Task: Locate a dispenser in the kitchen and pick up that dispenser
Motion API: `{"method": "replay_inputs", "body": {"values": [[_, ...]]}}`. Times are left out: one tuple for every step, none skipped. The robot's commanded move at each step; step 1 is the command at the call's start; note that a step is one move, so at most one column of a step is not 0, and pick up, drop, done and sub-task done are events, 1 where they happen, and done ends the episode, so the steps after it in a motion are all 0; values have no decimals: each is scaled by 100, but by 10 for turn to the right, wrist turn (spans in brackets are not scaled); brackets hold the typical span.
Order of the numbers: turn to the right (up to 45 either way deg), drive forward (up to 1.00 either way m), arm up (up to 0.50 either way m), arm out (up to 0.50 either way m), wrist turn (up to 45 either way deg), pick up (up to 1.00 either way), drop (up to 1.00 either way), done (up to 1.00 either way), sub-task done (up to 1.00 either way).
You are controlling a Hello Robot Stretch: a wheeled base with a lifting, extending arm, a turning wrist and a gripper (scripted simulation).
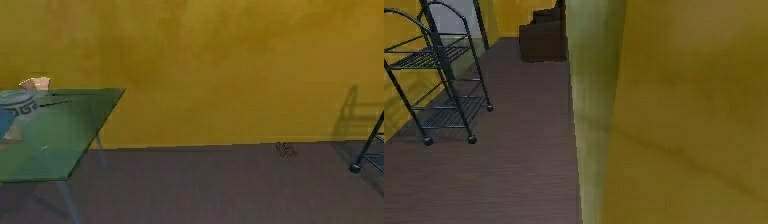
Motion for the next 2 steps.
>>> {"method": "replay_inputs", "body": {"values": [[450,0,0,0,0,0,0,0,0],[270,0,0,0,0,0,0,0,0]]}}
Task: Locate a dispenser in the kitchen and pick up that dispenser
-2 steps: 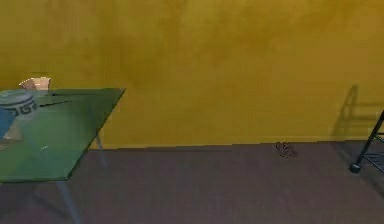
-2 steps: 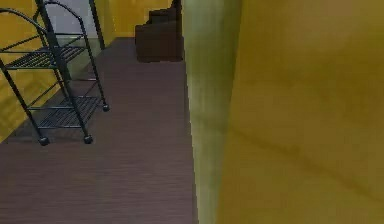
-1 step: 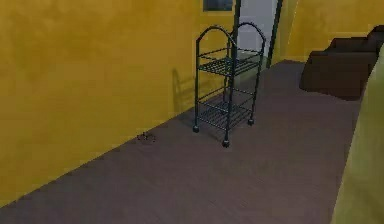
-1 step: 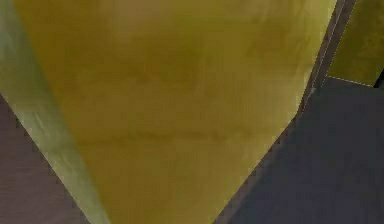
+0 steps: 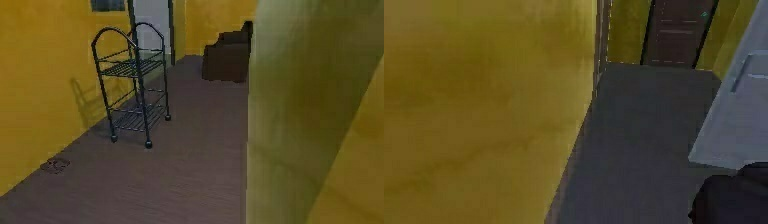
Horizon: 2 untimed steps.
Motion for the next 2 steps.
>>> {"method": "replay_inputs", "body": {"values": [[0,100,0,0,0,0,0,0,0],[0,100,0,0,0,0,0,0,0]]}}
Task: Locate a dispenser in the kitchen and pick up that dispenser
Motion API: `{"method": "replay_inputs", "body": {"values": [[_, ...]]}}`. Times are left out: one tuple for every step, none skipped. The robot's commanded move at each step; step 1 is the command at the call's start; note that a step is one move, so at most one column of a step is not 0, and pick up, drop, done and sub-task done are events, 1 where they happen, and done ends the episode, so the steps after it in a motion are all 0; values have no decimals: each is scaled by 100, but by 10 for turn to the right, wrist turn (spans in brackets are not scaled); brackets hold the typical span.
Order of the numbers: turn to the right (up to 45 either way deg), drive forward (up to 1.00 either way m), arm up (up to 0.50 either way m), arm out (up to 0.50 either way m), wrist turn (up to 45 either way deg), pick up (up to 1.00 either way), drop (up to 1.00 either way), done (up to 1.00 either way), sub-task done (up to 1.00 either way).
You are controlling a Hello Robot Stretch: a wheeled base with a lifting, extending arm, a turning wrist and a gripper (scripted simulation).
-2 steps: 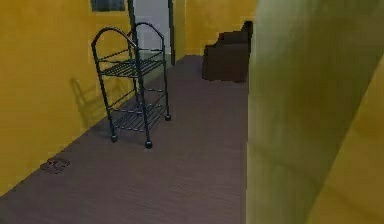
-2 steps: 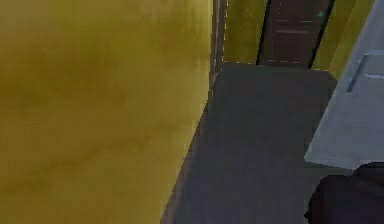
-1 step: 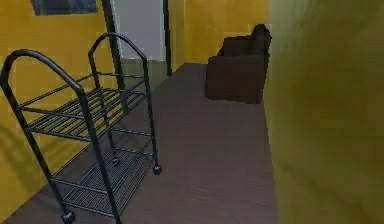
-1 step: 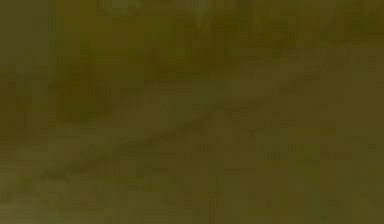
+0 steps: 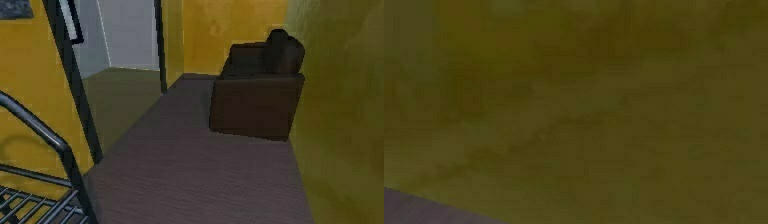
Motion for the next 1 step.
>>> {"method": "replay_inputs", "body": {"values": [[60,0,0,0,0,0,0,0,0]]}}
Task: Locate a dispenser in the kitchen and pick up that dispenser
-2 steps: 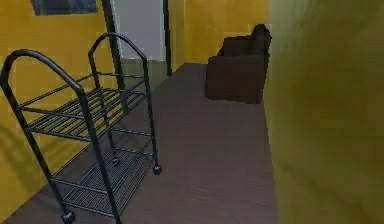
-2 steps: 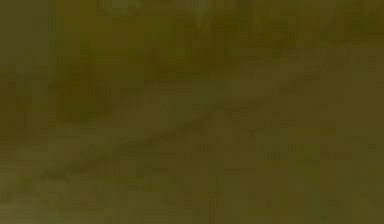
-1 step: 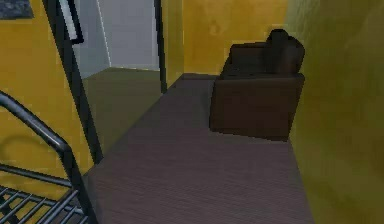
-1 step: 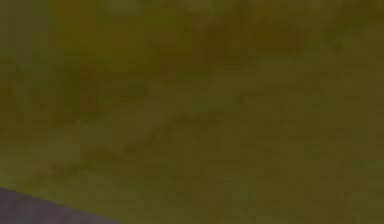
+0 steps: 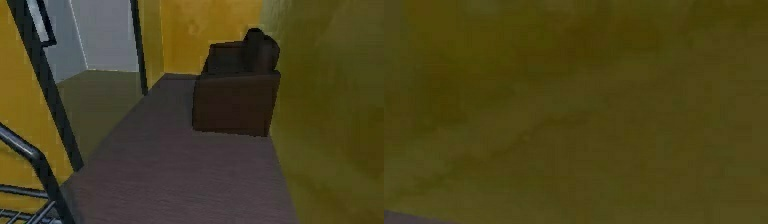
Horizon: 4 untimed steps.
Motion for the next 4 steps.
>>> {"method": "replay_inputs", "body": {"values": [[0,55,0,0,0,0,0,0,0],[-210,0,0,0,0,0,0,0,0],[0,100,0,0,0,0,0,0,0],[-30,0,0,0,0,0,0,0,0]]}}
